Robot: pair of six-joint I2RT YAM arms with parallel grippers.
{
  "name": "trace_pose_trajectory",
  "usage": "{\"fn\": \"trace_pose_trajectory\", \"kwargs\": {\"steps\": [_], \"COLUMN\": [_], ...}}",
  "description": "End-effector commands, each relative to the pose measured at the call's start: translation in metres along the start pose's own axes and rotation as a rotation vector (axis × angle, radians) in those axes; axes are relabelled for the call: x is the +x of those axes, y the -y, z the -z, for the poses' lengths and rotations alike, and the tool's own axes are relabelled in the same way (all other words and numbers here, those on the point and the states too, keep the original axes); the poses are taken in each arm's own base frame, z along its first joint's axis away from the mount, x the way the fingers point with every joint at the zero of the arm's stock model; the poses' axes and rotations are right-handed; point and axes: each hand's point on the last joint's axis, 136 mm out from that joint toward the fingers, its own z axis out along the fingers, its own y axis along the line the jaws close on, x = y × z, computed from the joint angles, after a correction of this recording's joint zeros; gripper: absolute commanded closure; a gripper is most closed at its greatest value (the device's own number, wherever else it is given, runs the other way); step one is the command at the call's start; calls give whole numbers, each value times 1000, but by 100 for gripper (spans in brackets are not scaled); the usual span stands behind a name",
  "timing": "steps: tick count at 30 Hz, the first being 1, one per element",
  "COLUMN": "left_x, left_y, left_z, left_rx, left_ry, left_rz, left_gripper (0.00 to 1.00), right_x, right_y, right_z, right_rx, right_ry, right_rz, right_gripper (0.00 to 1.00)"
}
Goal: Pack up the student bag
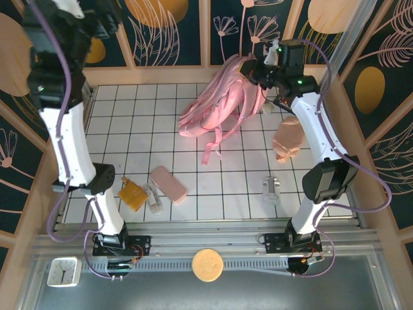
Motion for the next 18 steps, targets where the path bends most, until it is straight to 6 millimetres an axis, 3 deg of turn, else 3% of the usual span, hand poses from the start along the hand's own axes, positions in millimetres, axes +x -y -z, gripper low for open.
{"fn": "trace_pose_trajectory", "kwargs": {"steps": [1, 5, 8, 10, 12, 14, 18], "left_x": [-130, -179, -181, -147, -112, -67, 7], "left_y": [33, 49, 35, 12, -14, -35, -59], "left_z": [79, 123, 123, 91, 82, 77, 83], "left_rx": [157, 260, 164, 24, -129, -236, -320], "left_ry": [446, 656, 658, 506, 350, 205, 10], "left_rz": [-46, -23, -39, -56, -105, -187, -312], "left_gripper": [1, 1, 1, 1, 1, 1, 1], "right_x": [-27, -31, -29, -25, -21, -17, -8], "right_y": [-75, -79, -79, -75, -72, -69, -69], "right_z": [32, 28, 23, 18, 14, 7, -14], "right_rx": [-173, -185, -181, -173, -169, -166, -180], "right_ry": [103, 105, 96, 86, 80, 74, 44], "right_rz": [163, 156, 155, 147, 141, 135, 123], "right_gripper": [100, 100, 100, 100, 100, 100, 100]}}
